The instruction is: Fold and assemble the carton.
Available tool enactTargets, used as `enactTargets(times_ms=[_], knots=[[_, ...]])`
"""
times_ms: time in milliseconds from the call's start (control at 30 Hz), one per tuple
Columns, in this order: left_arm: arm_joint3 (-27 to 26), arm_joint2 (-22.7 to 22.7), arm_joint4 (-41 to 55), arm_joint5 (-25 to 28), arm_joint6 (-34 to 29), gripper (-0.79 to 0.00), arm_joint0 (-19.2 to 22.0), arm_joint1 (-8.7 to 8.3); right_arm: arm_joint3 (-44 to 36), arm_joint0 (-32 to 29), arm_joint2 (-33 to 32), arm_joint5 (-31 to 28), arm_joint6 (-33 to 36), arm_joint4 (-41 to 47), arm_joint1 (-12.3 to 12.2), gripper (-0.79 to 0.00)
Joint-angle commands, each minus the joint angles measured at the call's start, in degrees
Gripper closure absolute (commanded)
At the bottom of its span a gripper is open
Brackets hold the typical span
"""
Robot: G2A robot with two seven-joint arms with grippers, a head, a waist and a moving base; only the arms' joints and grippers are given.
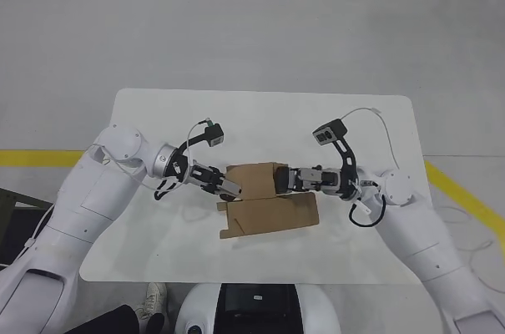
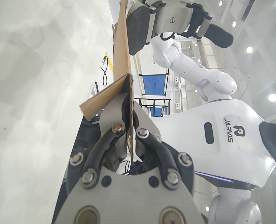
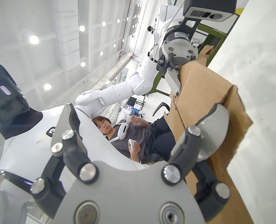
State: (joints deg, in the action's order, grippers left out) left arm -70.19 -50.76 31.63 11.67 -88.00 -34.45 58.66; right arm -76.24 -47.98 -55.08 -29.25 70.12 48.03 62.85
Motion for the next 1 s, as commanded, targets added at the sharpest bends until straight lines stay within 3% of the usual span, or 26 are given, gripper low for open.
enactTargets(times_ms=[0, 200, 367, 467, 667, 967], knots=[[0.0, 0.0, 0.0, 0.0, 0.0, 0.0, 0.0, 0.01, 0.4, 0.3, -0.1, -0.1, 0.5, -0.5, 0.1, -0.785], [0.3, -0.4, -0.2, 0.1, 0.0, 0.0, -0.1, -0.06, 0.5, 1.2, -5.1, -0.8, 0.4, -8.3, -1.1, -0.785], [0.7, -1.3, -0.4, 0.1, 0.1, 0.0, -0.2, -0.22, -2.6, -0.6, -11.0, 4.0, 0.7, -21.4, -3.4, -0.785], [0.5, -1.7, -0.4, 0.1, 0.0, 0.0, -0.3, -0.33, -4.8, -3.5, -13.3, 6.3, 0.1, -23.6, -4.2, -0.785], [-0.3, -2.5, -0.2, 0.1, 0.2, 0.0, -0.6, -0.47, -7.5, -7.1, -12.7, 7.6, -0.7, -22.4, -4.3, -0.785], [-1.8, -2.0, -0.1, 0.2, 0.0, 0.0, -1.3, -0.55, -6.4, -4.9, -9.2, -0.5, -2.1, -15.2, -2.7, -0.785]])
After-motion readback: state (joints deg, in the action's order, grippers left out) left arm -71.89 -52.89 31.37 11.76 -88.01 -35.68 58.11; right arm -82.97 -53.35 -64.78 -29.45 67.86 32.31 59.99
